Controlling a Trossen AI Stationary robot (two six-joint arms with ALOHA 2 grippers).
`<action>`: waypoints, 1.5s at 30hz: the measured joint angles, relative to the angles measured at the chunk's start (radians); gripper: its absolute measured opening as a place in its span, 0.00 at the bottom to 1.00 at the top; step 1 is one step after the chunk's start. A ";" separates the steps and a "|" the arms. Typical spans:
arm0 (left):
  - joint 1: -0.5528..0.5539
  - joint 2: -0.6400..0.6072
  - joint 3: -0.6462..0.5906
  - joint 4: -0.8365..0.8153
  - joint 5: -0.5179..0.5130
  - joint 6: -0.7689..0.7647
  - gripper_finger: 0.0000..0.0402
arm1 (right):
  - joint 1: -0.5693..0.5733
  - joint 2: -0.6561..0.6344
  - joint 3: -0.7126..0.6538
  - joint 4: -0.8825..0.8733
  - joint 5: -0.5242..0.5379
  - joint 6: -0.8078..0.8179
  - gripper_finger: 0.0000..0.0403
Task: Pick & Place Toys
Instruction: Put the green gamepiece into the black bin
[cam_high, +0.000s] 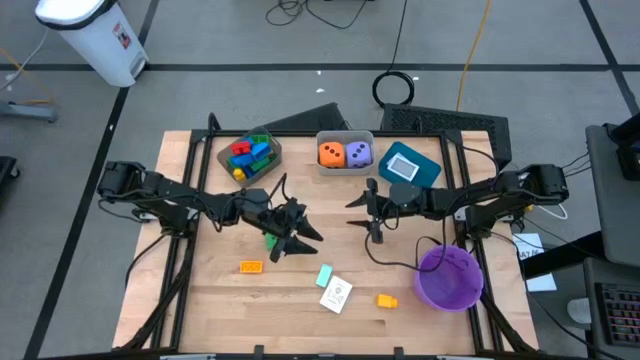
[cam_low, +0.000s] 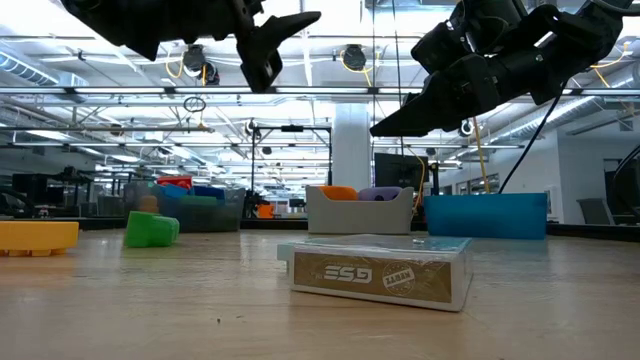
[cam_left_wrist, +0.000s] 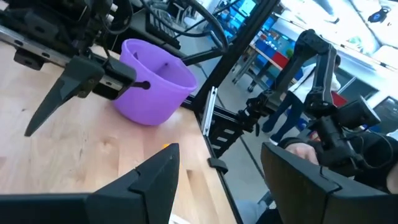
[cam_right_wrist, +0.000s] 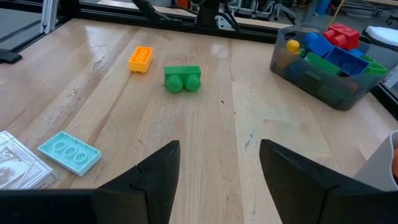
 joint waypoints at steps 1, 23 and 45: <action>0.000 0.000 0.000 -0.001 0.000 -0.008 0.58 | 0.000 0.000 0.000 0.000 0.000 0.000 0.53; -0.006 0.000 0.000 -0.006 -0.084 0.044 0.58 | 0.000 0.000 0.000 0.000 0.000 0.000 0.53; -0.005 0.000 0.001 -0.249 -0.193 1.149 0.58 | 0.001 0.000 0.000 -0.008 -0.001 0.018 0.53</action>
